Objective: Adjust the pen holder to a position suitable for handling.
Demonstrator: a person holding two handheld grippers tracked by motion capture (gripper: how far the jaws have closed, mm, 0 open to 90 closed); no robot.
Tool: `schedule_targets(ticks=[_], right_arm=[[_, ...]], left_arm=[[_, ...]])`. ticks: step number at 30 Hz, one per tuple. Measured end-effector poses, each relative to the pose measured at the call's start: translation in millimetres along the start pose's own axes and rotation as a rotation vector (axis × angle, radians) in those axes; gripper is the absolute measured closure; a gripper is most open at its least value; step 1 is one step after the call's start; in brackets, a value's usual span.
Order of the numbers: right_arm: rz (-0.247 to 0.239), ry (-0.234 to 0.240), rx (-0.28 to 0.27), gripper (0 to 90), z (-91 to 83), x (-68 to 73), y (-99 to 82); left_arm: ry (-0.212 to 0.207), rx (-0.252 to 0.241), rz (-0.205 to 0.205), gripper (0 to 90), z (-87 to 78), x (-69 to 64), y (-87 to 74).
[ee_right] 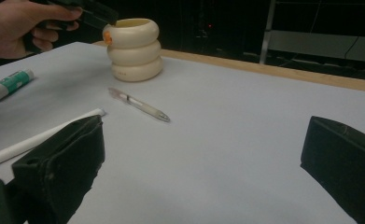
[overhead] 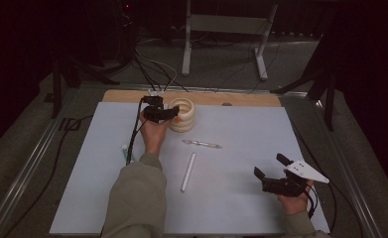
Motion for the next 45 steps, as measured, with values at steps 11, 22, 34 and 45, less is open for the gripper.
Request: schedule_targets(ticks=[11, 22, 34, 45], right_arm=[[0.003, 0.003, 0.005, 0.0, -0.1, -0.4, -0.5], [0.003, 0.002, 0.005, 0.0, 0.0, -0.5, -0.4], [0.008, -0.001, 0.002, 0.0, -1.2, -1.7, -0.6], [0.016, 0.001, -0.005, 0.0, -1.9, -1.8, -0.6]], left_arm=[[0.022, 0.035, -0.026, 51.7, 2.2, 0.7, -3.3], [0.079, 0.056, -0.061, 75.2, 3.3, 4.5, -10.2], [0.065, 0.020, -0.052, 77.1, -5.3, 3.5, -10.6], [0.036, -0.016, -0.037, 77.0, -30.5, 5.6, -17.6]])
Point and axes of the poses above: each handheld gripper's, and its own axes: z roughly forward along the jaws, y roughly out of its top, x roughly to its left, the point moved 2 cm from there along z, roughly forward along the jaws, and after that the axes turned 12 degrees about x, right-handed, at the moved point
